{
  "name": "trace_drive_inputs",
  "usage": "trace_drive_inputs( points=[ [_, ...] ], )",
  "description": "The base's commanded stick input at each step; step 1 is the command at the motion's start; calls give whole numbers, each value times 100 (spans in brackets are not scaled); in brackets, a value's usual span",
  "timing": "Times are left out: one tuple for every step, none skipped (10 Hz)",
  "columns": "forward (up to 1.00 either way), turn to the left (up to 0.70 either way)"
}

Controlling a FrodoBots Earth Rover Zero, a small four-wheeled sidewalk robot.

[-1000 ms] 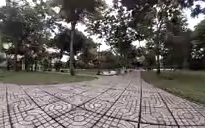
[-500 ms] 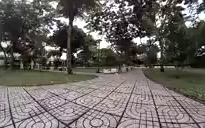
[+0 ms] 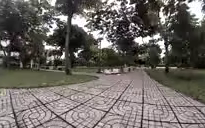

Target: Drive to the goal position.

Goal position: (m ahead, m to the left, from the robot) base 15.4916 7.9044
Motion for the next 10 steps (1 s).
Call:
trace_drive_inputs(
  points=[
    [100,0],
    [100,0],
    [100,0],
    [100,0],
    [100,0],
    [100,-21],
    [100,-27],
    [100,-27],
    [100,-27],
    [100,-27]
  ],
)
